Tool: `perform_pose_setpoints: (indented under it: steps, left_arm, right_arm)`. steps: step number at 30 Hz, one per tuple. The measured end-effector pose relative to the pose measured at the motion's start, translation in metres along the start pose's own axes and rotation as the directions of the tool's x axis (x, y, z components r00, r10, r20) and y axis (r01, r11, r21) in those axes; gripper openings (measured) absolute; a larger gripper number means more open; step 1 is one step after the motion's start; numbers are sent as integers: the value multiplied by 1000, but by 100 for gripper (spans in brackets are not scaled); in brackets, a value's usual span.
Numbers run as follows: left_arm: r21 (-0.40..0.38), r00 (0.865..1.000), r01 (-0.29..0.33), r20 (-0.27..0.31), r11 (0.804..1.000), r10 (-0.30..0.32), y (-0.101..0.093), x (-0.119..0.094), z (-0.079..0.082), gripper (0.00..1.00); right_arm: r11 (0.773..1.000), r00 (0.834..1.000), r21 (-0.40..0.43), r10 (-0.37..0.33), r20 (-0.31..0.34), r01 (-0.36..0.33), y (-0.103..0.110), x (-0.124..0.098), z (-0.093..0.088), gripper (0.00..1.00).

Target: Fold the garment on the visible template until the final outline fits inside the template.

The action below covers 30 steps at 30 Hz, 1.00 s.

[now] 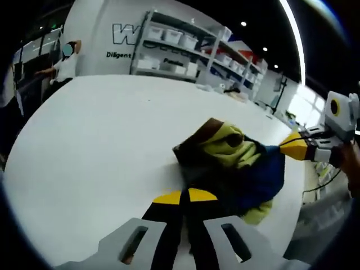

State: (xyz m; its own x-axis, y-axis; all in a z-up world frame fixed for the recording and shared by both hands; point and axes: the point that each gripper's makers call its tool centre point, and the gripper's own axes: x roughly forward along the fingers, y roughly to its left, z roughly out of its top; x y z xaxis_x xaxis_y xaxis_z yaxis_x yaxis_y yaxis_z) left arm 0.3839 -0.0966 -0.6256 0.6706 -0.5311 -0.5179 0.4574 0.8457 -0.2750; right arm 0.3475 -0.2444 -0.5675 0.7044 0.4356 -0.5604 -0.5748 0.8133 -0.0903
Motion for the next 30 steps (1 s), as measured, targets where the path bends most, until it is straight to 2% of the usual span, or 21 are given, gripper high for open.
perform_pose_setpoints:
  steps: [5,6,15,26,30]
  left_arm:
    - [4,1000,-12,17,1000,12,3,-10,12,0]
    - [2,1000,-17,21,1000,17,3,-13,15,0]
    - [41,998,-60,38,997,58,13,-31,32,0]
    - [24,993,-119,9,993,119,38,-48,30,0]
    - [14,988,-154,-9,988,154,54,-56,25,0]
  right_arm:
    - [999,999,-30,-32,14,33,-13,-6,10,0]
    - [999,999,-30,-42,-2,42,-16,-7,9,0]
    - [995,995,-1,-95,27,95,-39,-14,19,0]
    - [986,987,-46,-162,20,163,-81,-17,32,0]
    - [981,983,-73,-182,4,182,-97,-14,32,0]
